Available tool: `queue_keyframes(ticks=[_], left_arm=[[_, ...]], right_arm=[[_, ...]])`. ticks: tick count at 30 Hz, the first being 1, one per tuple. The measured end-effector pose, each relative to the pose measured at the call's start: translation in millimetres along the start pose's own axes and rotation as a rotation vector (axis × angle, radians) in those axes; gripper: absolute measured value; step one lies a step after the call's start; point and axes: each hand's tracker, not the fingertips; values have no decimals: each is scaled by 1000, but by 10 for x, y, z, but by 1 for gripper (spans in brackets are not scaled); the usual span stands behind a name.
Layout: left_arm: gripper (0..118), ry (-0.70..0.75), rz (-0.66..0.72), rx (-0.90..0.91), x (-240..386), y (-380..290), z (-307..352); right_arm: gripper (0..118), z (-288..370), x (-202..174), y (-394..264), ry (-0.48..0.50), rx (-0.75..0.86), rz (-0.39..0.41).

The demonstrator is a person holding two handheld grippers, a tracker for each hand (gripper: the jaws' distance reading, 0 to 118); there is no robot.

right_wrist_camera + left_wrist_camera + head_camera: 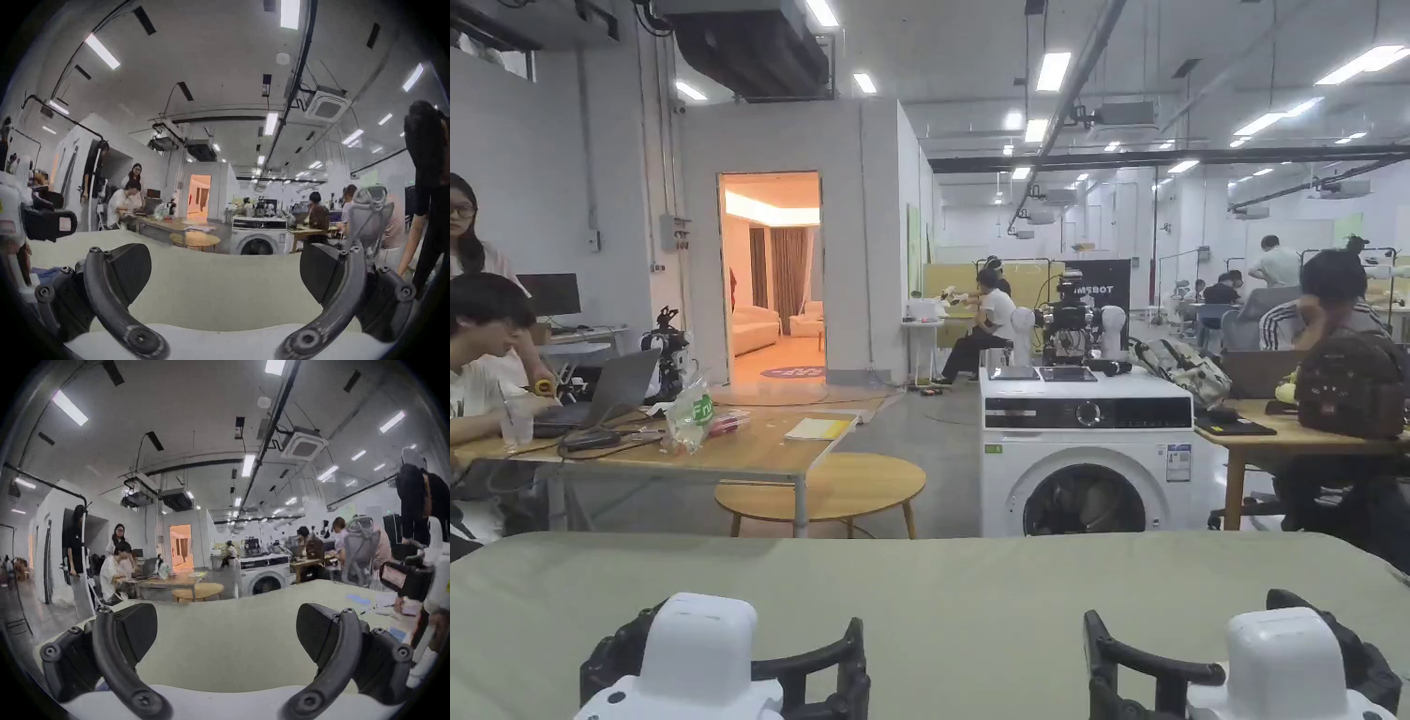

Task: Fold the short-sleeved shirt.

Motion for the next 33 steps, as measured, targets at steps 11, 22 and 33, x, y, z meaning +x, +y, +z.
queue_keyframes(ticks=[11,22,33], left_arm=[[113,43,38,-20,4,-3,-251],[113,36,83,5,-49,36,-224],[113,32,71,16,-11,41,-112]], right_arm=[[118,-348,90,-15,-35,-172,15],[118,-261,102,-61,-25,-160,10],[118,-116,52,-83,-48,-117,24]])
